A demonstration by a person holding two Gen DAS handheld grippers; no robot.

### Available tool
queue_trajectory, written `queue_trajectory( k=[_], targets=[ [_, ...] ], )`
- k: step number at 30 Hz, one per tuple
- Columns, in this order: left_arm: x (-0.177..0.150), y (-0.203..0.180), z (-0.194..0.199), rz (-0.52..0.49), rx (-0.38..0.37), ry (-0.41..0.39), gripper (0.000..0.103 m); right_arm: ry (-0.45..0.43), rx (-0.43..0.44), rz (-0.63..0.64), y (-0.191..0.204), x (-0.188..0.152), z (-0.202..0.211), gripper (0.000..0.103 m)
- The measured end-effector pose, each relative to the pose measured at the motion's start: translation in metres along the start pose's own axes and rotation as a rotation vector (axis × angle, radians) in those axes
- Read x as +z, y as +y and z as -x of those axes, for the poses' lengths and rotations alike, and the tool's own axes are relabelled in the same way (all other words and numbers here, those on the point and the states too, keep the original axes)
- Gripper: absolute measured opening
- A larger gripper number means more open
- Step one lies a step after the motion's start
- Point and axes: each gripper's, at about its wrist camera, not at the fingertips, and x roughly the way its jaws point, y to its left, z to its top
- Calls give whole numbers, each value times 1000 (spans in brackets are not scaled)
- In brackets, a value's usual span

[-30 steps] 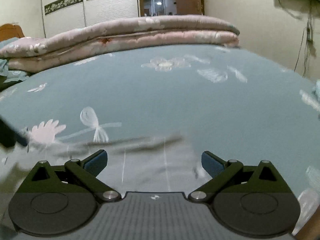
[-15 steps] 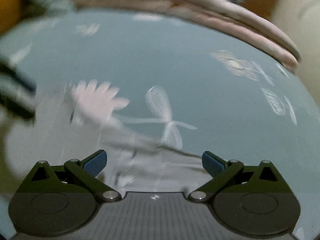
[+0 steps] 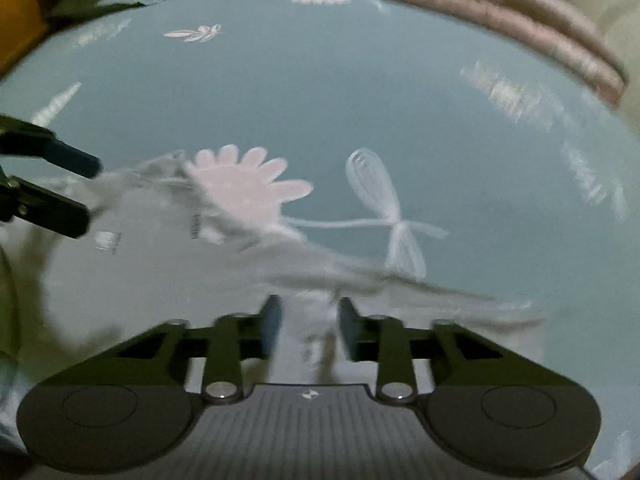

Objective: Fold clothes

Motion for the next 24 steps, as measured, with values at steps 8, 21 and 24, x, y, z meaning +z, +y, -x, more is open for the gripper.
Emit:
queue_trajectory(
  k=[8,21,24],
  targets=[
    [-8,9,2,21,-38,16,102,49,35,-156,-2,1,-25,33],
    [-10,9,3,-2,-78,12,102,184,-28,-153,4,-31,-5,63],
    [-13,9,6,-8,-56,8,102,190,-45,-174,2,-24,-5,68]
  ],
)
